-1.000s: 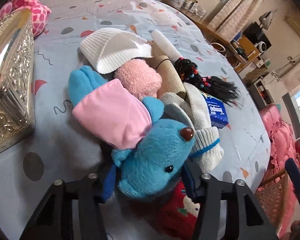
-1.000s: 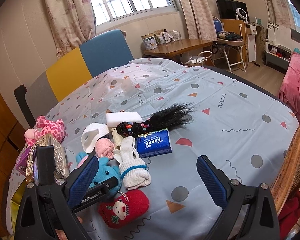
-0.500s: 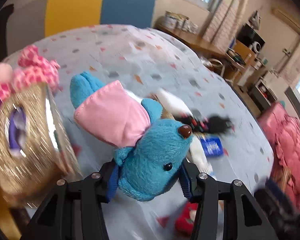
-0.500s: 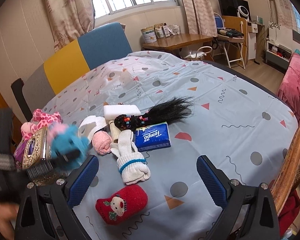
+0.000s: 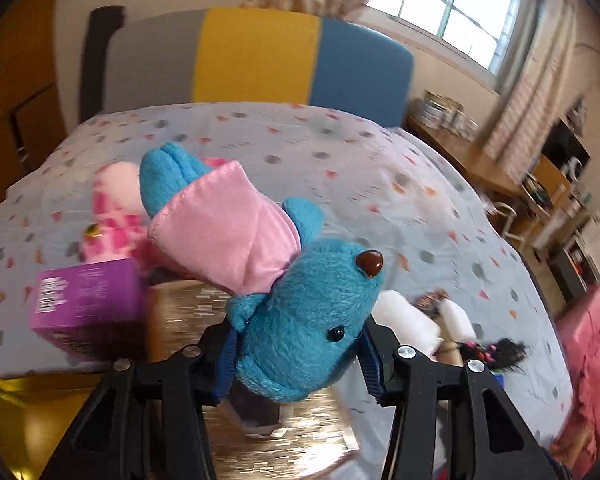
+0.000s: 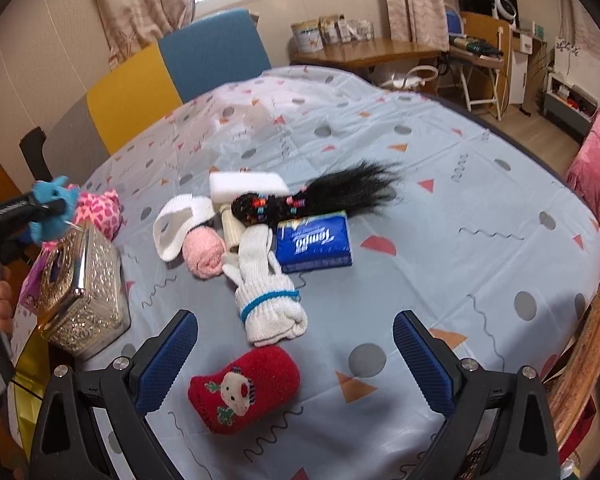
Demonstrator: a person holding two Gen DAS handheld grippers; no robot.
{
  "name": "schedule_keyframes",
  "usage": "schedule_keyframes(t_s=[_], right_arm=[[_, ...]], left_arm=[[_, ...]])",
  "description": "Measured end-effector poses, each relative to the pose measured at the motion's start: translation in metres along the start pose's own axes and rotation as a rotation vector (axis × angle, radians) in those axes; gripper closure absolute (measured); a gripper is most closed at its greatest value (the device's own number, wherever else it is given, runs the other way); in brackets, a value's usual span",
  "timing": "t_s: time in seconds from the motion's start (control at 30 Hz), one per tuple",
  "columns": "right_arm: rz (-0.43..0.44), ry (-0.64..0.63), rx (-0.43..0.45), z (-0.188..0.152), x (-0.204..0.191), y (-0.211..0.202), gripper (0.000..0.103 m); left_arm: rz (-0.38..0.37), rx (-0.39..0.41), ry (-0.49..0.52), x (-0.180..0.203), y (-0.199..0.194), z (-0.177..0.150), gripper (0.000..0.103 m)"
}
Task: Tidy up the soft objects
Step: 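Place the blue bear on the gold tray while the right gripper grasps the red sock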
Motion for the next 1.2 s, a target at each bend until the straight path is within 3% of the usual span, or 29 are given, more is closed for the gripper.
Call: schedule_keyframes(t_s=[0.33, 0.5, 0.7, 0.77, 0.9, 0.97, 1.03, 1.2], right_arm=[[0.099, 0.082, -0.204, -0.023, -0.011, 0.035, 0.003], [0.083, 0.102, -0.277, -0.041, -0.016, 0.054, 0.003], [0.04, 0.096, -0.324, -0.049, -0.015, 0.07, 0.011], [0.024, 0.067, -0.315, -0.049, -0.018, 0.069, 0.02], [-0.002, 0.005, -0.311, -0.051, -0.028, 0.071, 0.049], [-0.007, -0.011, -0.312, -0.052, -0.03, 0.072, 0.056], [0.004, -0.037, -0.315, -0.053, -0.034, 0.072, 0.069], [-0.009, -0.12, -0.302, -0.054, -0.048, 0.071, 0.076]], left_arm=[[0.11, 0.017, -0.095, -0.087, -0.028, -0.029, 0.051], [0.146, 0.026, -0.145, -0.124, -0.048, -0.053, 0.051], [0.179, 0.031, -0.198, -0.162, -0.072, -0.088, 0.051], [0.191, 0.022, -0.221, -0.174, -0.075, -0.099, 0.05], [0.219, -0.013, -0.263, -0.201, -0.079, -0.127, 0.05], [0.234, -0.039, -0.291, -0.215, -0.076, -0.14, 0.049], [0.252, -0.067, -0.31, -0.228, -0.071, -0.151, 0.048], [0.303, -0.122, -0.338, -0.253, -0.062, -0.175, 0.045]])
Point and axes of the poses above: each gripper's, at about its wrist camera, not at the fingertips, and y roughly the way its jaws point, x to its right, z to its top, the point moved 4 cm from there along y, roughly the way its jaws point, and after that the axes turned 2 degrees about y, right-handed, at the moved point
